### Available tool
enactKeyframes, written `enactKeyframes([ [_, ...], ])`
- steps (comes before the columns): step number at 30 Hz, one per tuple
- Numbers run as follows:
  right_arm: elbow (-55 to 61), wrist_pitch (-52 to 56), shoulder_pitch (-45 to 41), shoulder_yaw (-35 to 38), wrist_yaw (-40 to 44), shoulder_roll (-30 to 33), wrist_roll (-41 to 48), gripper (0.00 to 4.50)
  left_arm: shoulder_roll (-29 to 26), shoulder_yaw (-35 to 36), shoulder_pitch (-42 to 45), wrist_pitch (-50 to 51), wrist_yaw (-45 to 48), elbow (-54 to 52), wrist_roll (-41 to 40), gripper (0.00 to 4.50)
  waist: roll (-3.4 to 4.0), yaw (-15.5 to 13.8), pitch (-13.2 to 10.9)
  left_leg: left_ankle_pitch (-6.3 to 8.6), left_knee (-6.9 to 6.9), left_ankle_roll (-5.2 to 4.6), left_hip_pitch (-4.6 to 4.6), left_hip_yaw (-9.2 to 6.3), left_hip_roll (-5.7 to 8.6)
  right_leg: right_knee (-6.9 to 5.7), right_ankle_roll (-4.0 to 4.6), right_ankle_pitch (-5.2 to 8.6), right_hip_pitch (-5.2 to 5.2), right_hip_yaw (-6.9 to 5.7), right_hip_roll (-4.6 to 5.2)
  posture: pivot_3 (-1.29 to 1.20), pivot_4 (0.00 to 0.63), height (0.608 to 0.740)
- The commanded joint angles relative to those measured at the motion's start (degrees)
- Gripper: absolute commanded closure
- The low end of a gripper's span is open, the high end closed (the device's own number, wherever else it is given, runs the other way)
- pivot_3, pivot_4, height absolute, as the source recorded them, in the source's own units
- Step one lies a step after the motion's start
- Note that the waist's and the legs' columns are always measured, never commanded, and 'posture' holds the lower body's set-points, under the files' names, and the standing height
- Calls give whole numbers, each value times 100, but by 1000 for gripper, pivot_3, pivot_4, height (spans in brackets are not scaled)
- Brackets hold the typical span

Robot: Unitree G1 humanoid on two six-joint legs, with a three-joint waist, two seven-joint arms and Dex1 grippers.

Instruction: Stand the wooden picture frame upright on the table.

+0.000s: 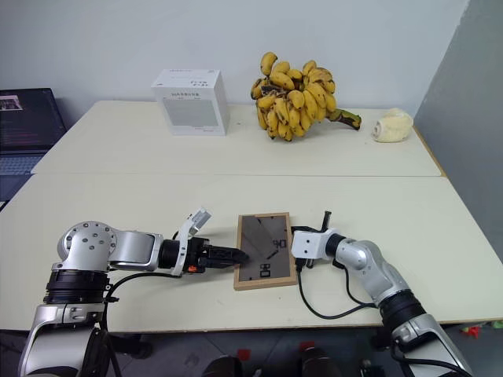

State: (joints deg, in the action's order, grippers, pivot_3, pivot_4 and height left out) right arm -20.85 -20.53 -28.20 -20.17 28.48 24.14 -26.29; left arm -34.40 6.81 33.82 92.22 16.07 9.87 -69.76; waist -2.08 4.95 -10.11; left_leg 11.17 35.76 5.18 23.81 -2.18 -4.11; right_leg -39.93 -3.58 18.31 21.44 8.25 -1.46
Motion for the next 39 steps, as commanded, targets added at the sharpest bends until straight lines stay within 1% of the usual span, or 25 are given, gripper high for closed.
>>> enactKeyframes([
  [1,-29,-19,-100,-24,-62,100,-82,4500,48,142,33,28,-93,-12,-177,1102,0,0,0,0,0,0,0,0,0,0,0,0,0,0,0,0,150,740],
  [4,36,-201,35,3,131,549,-106,4500,-55,125,-57,28,-199,-94,-388,1102,0,-15,0,0,0,0,0,-1,4,1,-1,1,-1,-1,3,0,150,740],
  [9,401,-652,503,66,621,1460,179,4500,-667,-70,-354,28,-341,-372,-1191,1102,0,-40,0,1,-1,-1,4,-3,46,5,-19,11,-7,-1,48,0,150,740],
  [11,577,-775,681,112,782,1691,321,4500,-843,-93,-463,28,-439,-523,-1448,1102,-1,-42,0,2,0,-2,5,-3,53,12,-23,13,-12,-1,54,0,150,740],
  [14,826,-879,876,115,963,1838,534,4500,-836,-77,-513,28,-660,-638,-1618,1102,-1,-42,0,1,0,-2,4,-5,53,14,-32,18,-15,-4,55,0,150,740],
  [17,1033,-841,958,60,1025,1737,601,4500,-570,-19,-424,23,-1001,-511,-1590,1102,-1,-43,0,1,0,-2,4,-11,51,13,-37,21,-17,-11,54,0,150,740],
  [22,1337,-573,873,-41,897,1191,502,4500,-151,154,-205,-94,-1514,-209,-1425,1102,-2,-23,1,1,1,-2,4,-16,51,9,-33,19,-15,-14,52,0,150,740],
  [26,1457,-229,724,-180,748,654,283,4500,57,265,-120,-97,-1744,-49,-1361,1102,-2,-20,0,0,-1,-1,5,-20,51,5,-21,14,-11,-14,49,0,150,740],
  [32,1457,223,487,-182,537,128,126,4500,246,429,-119,-5,-1940,-35,-1322,1102,-2,-34,0,0,0,0,5,-21,51,5,-21,13,-11,-19,50,0,150,740],
  [36,1257,342,256,-178,521,-31,105,4500,309,506,-130,23,-2028,-31,-1368,1102,-1,-35,0,0,-1,0,6,-21,52,5,-21,13,-12,-20,52,0,150,740],
  [39,1045,244,205,-134,485,28,128,4500,318,538,-146,28,-2062,-24,-1448,1102,-1,-35,0,0,-1,1,7,-22,52,6,-20,13,-12,-22,52,0,150,740],
])
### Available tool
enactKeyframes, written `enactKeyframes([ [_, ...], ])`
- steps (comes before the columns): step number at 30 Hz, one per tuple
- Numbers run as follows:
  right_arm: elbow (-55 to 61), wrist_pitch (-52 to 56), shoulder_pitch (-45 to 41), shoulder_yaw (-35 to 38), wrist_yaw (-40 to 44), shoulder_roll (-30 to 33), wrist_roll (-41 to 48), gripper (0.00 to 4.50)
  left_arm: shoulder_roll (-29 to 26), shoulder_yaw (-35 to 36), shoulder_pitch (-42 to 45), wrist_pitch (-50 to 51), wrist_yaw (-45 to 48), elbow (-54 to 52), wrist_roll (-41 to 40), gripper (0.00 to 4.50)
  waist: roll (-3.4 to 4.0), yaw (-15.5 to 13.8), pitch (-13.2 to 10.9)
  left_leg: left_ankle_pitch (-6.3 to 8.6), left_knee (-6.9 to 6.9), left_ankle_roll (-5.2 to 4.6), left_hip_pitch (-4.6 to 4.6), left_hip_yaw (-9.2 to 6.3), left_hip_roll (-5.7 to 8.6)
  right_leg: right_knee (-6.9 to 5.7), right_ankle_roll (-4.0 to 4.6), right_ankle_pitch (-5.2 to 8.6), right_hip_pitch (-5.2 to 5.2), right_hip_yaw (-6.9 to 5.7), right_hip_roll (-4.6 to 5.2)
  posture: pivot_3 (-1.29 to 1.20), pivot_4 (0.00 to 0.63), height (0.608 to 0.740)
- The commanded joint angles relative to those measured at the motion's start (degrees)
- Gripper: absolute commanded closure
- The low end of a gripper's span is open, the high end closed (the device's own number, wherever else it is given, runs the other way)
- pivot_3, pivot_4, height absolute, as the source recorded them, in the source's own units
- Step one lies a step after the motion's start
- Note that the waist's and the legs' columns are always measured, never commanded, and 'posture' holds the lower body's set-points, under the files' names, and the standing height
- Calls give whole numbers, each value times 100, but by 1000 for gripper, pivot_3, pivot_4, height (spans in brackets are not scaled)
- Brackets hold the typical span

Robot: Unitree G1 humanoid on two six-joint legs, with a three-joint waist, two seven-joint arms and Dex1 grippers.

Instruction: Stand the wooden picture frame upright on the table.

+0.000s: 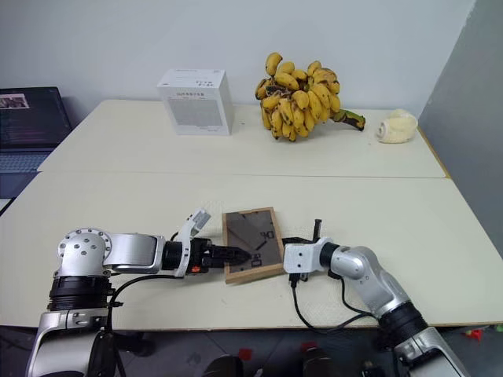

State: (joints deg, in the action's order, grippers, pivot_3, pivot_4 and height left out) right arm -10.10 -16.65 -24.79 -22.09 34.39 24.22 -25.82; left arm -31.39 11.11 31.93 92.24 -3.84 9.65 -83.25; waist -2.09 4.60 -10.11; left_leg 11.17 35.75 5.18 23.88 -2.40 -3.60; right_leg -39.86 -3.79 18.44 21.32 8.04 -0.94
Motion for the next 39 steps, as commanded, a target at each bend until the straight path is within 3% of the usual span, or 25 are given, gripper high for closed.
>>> enactKeyframes([
  [1,-38,-171,-84,70,-137,58,71,4500,14,123,41,26,-76,1,-138,1102,0,0,0,0,0,0,1,0,0,0,0,0,0,0,1,0,150,740],
  [3,-64,-234,-1,84,-209,122,46,4500,25,180,58,25,-67,24,-233,1278,0,0,0,0,0,0,2,0,0,1,0,0,0,-1,1,0,150,740],
  [11,-135,-222,-29,46,-363,99,27,4500,46,246,170,-76,-129,102,-517,2881,0,0,0,0,0,0,4,-1,0,3,-1,0,1,-3,1,0,150,740],
  [14,-163,-200,-68,27,-388,67,29,4500,29,234,219,-121,-175,169,-601,3156,0,1,0,0,-1,0,3,-1,0,4,-1,0,0,-3,1,0,150,740],
  [24,-271,-234,-182,176,-402,238,56,4500,5,269,200,-345,-192,147,-739,3188,-1,1,-1,0,-1,0,4,-2,0,5,-1,0,1,-4,1,0,150,740],
  [33,215,-150,268,945,-149,1288,527,4500,-187,425,153,-1286,1018,-430,301,3188,2,-23,-13,0,-5,0,13,-2,0,20,-1,0,2,-7,1,0,150,740],
  [39,983,1030,197,1704,246,1284,1594,4500,-209,383,138,-2174,1910,-879,1100,3188,4,-15,-15,0,-8,0,22,-1,-1,35,0,0,6,-5,1,0,150,740],
])
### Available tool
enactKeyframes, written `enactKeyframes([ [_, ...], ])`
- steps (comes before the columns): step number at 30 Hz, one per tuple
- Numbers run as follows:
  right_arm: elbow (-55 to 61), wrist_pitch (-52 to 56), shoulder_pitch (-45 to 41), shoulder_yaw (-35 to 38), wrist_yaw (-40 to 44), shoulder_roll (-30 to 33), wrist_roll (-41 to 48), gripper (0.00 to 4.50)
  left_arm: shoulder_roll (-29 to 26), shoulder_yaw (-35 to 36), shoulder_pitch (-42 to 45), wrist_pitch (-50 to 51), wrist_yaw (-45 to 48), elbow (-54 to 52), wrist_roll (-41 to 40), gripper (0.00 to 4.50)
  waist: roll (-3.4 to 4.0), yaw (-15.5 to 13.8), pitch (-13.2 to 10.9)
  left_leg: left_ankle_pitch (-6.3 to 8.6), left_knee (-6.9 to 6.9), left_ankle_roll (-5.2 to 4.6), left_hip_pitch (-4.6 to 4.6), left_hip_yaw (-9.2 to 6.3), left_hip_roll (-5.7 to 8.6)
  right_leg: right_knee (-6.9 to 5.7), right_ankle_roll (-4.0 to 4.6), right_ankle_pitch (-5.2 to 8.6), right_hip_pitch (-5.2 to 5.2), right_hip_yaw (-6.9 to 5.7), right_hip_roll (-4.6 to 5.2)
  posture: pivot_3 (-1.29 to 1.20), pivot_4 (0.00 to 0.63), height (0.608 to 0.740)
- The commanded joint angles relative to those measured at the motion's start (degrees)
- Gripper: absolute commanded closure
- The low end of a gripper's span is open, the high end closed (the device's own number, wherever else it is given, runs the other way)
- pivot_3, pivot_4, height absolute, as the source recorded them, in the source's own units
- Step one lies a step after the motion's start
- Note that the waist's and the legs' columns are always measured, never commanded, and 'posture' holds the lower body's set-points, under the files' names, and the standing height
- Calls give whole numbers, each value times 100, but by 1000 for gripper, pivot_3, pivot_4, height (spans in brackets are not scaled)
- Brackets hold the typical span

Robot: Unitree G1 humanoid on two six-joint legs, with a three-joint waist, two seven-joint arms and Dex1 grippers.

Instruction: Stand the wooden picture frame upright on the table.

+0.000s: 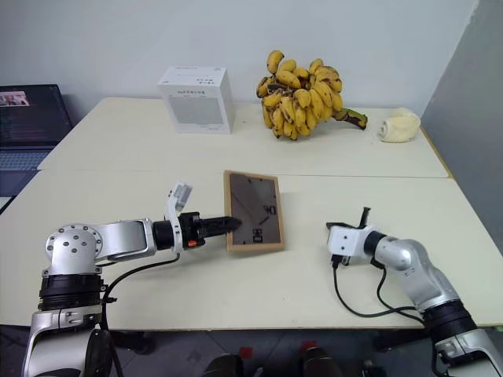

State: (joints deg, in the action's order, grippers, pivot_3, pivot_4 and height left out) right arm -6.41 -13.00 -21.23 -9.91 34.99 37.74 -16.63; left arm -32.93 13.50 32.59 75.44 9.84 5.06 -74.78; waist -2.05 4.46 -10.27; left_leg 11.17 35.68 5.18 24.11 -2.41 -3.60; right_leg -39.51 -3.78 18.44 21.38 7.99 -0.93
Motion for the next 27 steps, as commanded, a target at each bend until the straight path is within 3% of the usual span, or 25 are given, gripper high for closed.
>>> enactKeyframes([
  [1,864,1105,-240,667,269,-179,1101,4324,-54,124,68,-629,670,-509,377,3188,1,-3,0,0,-1,0,1,0,0,3,0,0,0,-1,0,0,150,740],
  [6,2076,3455,-993,1398,328,-749,3107,3360,-37,-56,73,-1104,1189,-1020,877,3188,7,-5,-6,0,-3,0,15,-3,-2,8,1,-1,6,-4,0,0,150,740],
  [11,2698,5034,-1973,1716,126,-1092,4538,2221,30,-215,267,-1180,1484,-1451,1011,3188,26,-38,-19,0,-2,0,43,-41,-3,14,2,-1,15,-45,1,0,150,740],
  [15,2715,5636,-2452,1754,-229,-1451,5101,2221,71,-298,418,-1108,1596,-1736,971,3188,28,-107,-21,0,-5,0,65,-68,-5,31,6,0,20,-76,1,0,150,740],
  [21,2543,5977,-2497,1727,-378,-1675,5442,2221,-9,-388,690,-1023,1750,-1938,978,3188,39,-153,-27,0,-8,0,84,-67,-3,42,6,0,34,-79,4,0,150,740],
  [27,2334,5918,-2422,1512,-169,-1573,5429,2221,-120,-494,912,-999,1946,-2049,1031,3188,51,-147,-35,0,-15,0,84,-65,-4,42,6,0,38,-79,4,0,150,740],
])
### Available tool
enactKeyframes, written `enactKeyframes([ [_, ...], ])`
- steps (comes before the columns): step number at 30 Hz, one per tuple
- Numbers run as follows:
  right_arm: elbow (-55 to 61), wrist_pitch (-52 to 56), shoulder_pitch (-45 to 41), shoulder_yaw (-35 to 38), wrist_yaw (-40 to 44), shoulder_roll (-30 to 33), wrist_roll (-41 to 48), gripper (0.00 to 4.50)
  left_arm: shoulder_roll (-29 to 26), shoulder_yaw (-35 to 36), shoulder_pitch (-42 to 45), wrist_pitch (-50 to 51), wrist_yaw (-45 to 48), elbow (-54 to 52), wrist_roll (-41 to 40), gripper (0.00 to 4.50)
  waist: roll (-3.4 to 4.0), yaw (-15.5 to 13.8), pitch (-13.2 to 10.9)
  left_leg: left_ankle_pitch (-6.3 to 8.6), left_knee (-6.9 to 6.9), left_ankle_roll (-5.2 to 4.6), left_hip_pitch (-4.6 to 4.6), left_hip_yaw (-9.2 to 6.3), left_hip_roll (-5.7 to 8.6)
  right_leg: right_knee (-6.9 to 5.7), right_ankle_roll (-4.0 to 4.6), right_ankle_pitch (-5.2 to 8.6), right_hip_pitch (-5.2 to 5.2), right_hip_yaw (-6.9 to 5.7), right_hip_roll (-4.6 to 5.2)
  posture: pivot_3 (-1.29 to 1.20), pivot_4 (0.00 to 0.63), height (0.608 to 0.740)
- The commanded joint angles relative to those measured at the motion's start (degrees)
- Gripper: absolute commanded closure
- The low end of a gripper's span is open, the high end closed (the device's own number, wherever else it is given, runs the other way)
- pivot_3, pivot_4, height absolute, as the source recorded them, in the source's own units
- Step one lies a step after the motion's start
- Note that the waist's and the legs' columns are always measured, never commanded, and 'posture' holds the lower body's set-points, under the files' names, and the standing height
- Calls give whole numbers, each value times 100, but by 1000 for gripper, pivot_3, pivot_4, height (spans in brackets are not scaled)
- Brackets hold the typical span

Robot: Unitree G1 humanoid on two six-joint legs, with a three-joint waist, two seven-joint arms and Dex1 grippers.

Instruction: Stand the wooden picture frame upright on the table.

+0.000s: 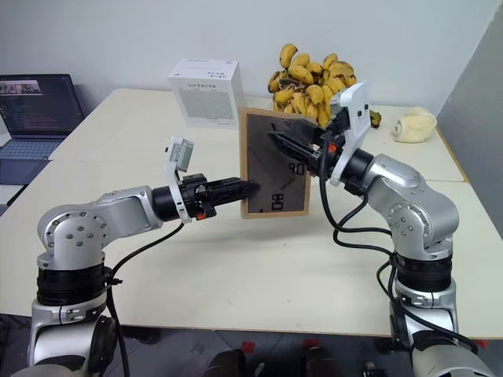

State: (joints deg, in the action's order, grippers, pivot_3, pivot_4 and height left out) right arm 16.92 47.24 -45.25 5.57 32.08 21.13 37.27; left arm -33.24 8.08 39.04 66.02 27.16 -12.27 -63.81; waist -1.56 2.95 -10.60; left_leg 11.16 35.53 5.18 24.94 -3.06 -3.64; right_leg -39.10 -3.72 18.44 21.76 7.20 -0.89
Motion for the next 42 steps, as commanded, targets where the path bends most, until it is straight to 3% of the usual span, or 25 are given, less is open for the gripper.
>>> enactKeyframes([
  [1,-17,-109,-7,-60,140,93,29,2221,-95,50,301,-50,219,-314,-80,3188,3,7,-2,0,-2,0,0,0,0,1,0,0,0,0,0,0,150,740],
  [14,254,20,-48,-296,-334,-398,121,2221,46,-331,643,-447,719,406,772,3188,10,9,-6,-1,-4,0,0,0,0,-1,0,0,3,-2,0,0,150,740],
  [23,744,328,276,6,-664,-103,262,2221,82,-415,977,-755,1194,1153,1425,3188,17,7,-10,-1,-17,1,1,1,-1,-1,4,2,10,-3,-1,0,150,740],
  [32,779,239,446,-15,-831,-3,154,2221,240,-365,1112,-720,1276,1170,1581,3188,17,4,-10,-1,-22,0,2,2,-1,-1,4,2,12,-3,0,0,150,740],
  [35,736,188,446,-44,-861,-7,126,1817,258,-362,1126,-718,1293,1179,1616,3188,17,5,-10,-1,-23,0,2,2,-1,-1,4,2,13,-3,-1,0,150,740],
  [42,679,87,443,-55,-913,30,16,118,266,-343,1163,-756,1322,1289,1709,3188,17,7,-10,-1,-23,0,2,2,-1,-1,4,2,12,-3,0,0,150,740],
])
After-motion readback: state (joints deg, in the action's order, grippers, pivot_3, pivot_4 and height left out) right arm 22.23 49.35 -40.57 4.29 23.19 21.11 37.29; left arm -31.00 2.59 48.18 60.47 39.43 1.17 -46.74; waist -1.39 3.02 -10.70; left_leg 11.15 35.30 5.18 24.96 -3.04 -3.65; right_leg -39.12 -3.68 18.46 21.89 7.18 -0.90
